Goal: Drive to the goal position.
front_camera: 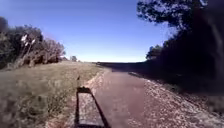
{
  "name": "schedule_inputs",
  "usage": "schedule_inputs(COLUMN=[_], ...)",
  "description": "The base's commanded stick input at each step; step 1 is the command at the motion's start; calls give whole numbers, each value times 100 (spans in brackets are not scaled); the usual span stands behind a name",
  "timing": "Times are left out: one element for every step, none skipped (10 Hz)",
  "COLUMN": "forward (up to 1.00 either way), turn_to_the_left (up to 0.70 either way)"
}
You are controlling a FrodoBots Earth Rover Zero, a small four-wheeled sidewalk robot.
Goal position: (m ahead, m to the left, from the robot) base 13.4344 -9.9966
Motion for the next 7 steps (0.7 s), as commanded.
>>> schedule_inputs(forward=[85, 85, 85, 85, 85, 85, 85], turn_to_the_left=[0, 0, 0, 0, 0, 0, 0])
